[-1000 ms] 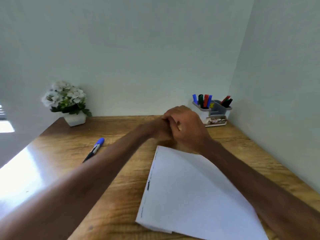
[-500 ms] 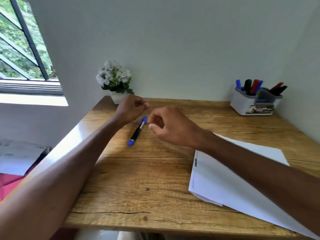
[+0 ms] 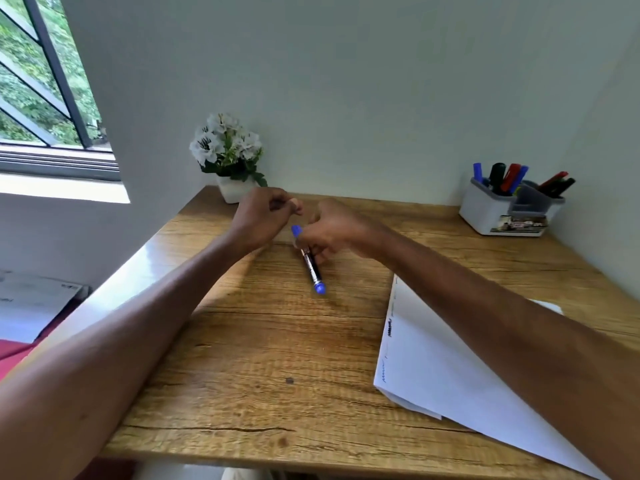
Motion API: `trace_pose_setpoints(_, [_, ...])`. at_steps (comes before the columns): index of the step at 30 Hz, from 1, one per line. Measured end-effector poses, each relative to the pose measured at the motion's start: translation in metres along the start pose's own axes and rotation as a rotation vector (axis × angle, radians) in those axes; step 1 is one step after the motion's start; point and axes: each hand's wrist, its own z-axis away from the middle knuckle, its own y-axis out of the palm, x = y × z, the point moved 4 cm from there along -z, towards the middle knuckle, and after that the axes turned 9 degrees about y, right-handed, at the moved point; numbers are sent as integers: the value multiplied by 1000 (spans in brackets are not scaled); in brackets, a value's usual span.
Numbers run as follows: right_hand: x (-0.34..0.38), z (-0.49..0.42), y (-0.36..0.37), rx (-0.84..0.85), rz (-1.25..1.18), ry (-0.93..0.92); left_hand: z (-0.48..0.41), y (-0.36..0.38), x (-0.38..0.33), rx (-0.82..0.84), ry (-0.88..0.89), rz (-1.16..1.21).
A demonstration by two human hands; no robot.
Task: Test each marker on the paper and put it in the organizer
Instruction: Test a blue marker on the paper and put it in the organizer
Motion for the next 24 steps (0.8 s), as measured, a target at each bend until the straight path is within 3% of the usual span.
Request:
trace_pose_setpoints(4, [-20, 14, -30, -47, -123, -44, 6, 9, -30, 51, 162, 39])
trace_pose_setpoints(9, [-53, 50, -56, -235, 222, -276, 26, 36, -81, 132, 377, 5])
trace_pose_setpoints(13, [-93, 72, -64, -281, 260, -373, 46, 59, -105, 280, 549, -102])
trace_pose_setpoints(18, [-127, 84, -52, -385, 393, -385, 57, 73, -113, 329, 615, -170])
trace_pose_setpoints(24, [-128, 85, -59, -456, 348, -457, 59, 70, -119, 310, 635, -218])
